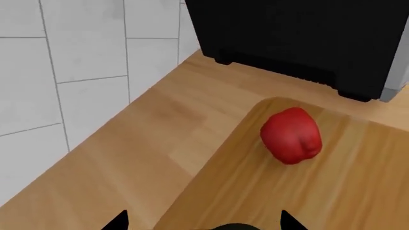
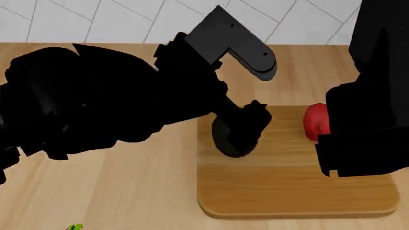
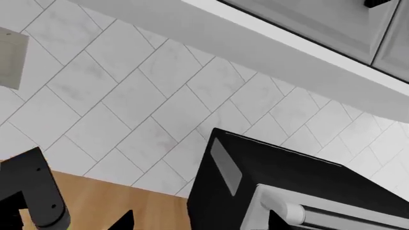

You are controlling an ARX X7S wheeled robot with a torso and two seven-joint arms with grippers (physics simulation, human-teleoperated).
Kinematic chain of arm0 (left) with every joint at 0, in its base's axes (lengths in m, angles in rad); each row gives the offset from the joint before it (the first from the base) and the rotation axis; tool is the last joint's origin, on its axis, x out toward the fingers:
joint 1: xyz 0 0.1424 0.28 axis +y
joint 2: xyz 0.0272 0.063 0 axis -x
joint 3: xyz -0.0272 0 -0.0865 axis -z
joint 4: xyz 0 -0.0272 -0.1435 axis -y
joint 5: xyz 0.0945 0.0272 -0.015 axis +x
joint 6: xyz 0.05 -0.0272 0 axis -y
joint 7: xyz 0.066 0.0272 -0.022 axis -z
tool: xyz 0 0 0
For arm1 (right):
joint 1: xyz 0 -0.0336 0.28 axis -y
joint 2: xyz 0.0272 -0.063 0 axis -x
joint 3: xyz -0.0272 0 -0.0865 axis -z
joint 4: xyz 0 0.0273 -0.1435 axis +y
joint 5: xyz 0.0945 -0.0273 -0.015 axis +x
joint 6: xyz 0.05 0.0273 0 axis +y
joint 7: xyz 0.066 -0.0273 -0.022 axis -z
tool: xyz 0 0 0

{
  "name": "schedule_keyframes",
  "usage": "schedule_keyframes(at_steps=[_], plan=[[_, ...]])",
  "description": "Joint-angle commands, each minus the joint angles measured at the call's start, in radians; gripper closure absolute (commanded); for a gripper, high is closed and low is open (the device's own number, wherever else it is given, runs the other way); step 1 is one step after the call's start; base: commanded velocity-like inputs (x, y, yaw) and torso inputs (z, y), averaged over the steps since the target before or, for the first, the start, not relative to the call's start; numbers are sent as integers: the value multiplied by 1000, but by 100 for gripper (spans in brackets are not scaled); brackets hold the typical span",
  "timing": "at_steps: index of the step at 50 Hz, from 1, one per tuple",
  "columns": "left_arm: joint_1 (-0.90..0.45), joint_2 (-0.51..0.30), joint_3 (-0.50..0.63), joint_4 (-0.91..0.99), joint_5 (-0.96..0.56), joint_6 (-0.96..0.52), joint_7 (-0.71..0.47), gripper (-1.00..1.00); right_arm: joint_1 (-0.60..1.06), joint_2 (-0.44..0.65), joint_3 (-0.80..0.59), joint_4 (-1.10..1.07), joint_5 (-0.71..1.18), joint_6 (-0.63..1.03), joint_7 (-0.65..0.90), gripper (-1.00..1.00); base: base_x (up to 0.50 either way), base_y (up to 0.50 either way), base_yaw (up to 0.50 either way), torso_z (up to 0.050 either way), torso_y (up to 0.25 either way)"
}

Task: Place the avocado, onion, tomato and bell pepper on the cutting board.

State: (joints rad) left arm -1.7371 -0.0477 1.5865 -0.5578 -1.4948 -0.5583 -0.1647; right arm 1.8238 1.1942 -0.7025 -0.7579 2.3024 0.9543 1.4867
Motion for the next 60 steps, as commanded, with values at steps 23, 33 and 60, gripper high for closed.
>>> schedule_keyframes(at_steps=[23,33,60], plan=[[-126,-530,-160,541,-131,6,-245,-100,191,0,-114,62,209,129,-2,-100,0,0,0,0,0],[-167,-632,-178,504,-152,-26,-247,-100,197,-13,-157,121,302,169,-59,-100,0,0,0,0,0],[-186,-630,-186,432,-131,-33,-240,-100,346,1,-345,345,660,334,-7,-100,0,0,0,0,0]])
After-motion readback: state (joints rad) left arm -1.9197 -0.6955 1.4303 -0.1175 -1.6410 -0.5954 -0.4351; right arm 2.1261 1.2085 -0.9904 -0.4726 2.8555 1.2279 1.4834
